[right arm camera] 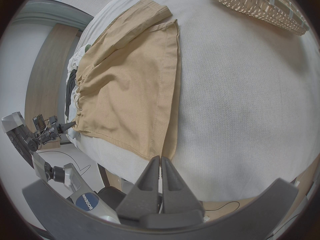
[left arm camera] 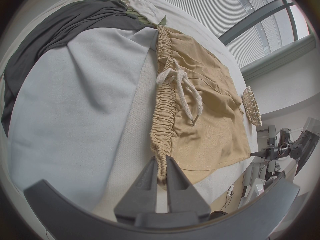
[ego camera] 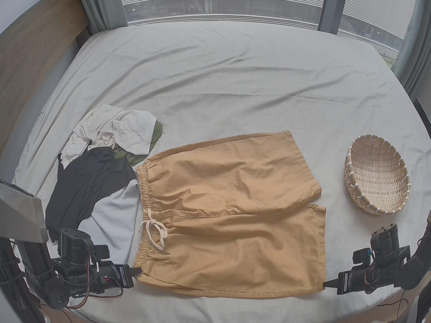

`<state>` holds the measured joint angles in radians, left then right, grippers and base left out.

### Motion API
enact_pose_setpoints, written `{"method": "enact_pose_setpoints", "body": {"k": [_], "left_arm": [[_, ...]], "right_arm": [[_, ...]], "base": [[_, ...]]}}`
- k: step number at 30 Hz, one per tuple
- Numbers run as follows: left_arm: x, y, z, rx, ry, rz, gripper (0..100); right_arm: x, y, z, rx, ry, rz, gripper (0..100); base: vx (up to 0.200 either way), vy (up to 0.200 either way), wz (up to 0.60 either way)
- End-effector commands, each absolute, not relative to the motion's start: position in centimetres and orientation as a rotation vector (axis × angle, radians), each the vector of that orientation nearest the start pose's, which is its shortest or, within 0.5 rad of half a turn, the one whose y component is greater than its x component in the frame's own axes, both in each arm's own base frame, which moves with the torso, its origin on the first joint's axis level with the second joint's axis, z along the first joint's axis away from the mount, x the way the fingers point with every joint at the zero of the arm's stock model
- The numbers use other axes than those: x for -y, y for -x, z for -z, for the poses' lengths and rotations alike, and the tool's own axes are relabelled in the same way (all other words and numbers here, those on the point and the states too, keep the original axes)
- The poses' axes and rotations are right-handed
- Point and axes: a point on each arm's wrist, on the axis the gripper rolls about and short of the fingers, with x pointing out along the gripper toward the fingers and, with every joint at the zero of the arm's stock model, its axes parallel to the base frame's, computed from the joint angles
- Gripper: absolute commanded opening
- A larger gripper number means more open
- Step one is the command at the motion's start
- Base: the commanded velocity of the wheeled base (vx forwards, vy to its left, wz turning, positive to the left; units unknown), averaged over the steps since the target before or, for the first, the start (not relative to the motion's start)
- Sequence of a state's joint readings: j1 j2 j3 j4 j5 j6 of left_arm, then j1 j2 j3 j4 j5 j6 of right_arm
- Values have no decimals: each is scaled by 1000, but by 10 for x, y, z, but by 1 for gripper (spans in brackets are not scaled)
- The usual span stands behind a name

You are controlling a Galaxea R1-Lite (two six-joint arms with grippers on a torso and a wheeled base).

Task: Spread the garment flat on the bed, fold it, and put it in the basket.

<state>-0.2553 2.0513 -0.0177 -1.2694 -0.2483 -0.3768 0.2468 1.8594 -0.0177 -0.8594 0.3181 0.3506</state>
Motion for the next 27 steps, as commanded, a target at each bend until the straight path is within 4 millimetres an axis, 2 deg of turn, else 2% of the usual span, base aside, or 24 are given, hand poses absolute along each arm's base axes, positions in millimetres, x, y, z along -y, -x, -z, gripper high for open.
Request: {"method": "enact_pose_setpoints", "body": {"k": [1,7,8,20,27], "left_arm": [[57,-189,-4,-869,343,330,0],[58,-190,-6,-845,343,336,0],[58,-191,-7,-842,344,334,0],[58,-193,-9,-815,348,339,0],[58,-193,-9,-813,348,334,0]], "right_arm": [[-46,-156,-13,-1096,-349,-331,0],[-46,-157,-11,-1108,-349,-328,0],[-47,-157,-8,-1122,-352,-323,100],[-52,-161,9,-1182,-341,-322,100],[-54,-174,25,-1146,-326,-293,100]], "base": [[0,0,0],[0,0,0],[0,0,0],[0,0,0],[0,0,0]]}}
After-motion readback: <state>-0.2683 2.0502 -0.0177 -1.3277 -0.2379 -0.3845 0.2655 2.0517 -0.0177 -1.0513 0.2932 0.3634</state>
